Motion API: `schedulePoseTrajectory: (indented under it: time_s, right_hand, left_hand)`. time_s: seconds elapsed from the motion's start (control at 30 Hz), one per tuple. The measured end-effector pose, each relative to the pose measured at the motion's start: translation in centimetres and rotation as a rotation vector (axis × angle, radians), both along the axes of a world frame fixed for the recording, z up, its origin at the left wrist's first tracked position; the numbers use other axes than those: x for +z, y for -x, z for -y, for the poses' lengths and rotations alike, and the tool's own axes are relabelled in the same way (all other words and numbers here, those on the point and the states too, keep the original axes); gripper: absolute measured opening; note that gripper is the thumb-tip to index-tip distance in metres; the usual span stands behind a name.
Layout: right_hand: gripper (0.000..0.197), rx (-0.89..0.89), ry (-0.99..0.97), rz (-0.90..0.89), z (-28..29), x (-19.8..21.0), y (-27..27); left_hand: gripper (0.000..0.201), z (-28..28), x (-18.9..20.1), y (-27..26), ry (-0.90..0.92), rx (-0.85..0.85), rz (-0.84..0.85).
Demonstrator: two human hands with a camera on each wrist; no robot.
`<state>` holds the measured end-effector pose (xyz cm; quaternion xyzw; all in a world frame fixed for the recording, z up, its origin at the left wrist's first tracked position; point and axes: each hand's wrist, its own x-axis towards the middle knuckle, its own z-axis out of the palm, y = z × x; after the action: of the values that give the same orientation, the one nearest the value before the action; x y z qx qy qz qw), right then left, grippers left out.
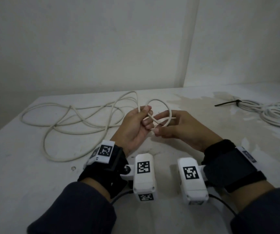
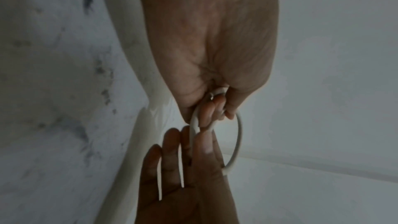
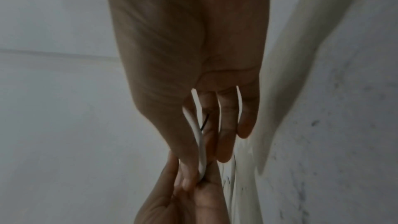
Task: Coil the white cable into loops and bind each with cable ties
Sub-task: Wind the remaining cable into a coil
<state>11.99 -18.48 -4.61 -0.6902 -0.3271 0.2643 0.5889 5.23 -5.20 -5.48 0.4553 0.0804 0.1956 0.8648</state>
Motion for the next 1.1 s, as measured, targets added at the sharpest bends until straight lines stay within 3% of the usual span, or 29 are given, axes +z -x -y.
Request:
schedulePoseTrajectory:
  time_s: [0.27, 0.4, 0.5, 0.63, 0.8, 0.93, 1.1]
  right_hand:
    - [0.01, -0.141, -0.016, 0.036, 0.2, -0.1, -0.5]
    - [0.007, -0.17, 0.009, 0.002, 0.2, -0.1, -0.5]
    - [0.011, -0.118, 0.043, 0.023, 0.3, 0.2, -0.2]
    - [0.014, 0.03, 0.054, -0.04, 0.2, 0.6, 0.3]
    - [0.013, 0.054, 0.076, -0.087, 0.1, 0.9, 0.5]
    - [0.017, -0.094, -0.135, -0.273, 0.1, 1.1, 0.0]
    - [0.017, -0.172, -0.488, -0.663, 0.3, 1.2, -1.0]
  left_hand:
    - [0.017, 0.3, -0.1, 0.0, -0.033, 0.024, -0.031]
    - [0.022, 0.0, -0.7, 0.0, -0.301, 0.096, -0.129]
    - [0.026, 0.4, -0.7, 0.1, -0.406, 0.107, -0.179]
    - [0.03, 0.6, -0.5, 0.2, -0.409, 0.116, -0.195]
    - [0.029, 0.8, -0.3, 0.2, -0.386, 0.119, -0.172]
    - [0.029, 0.6, 0.0, 0.1, -0.317, 0.222, -0.11]
    - [0.014, 1.2, 0.3, 0.4, -0.179, -0.026, -0.022]
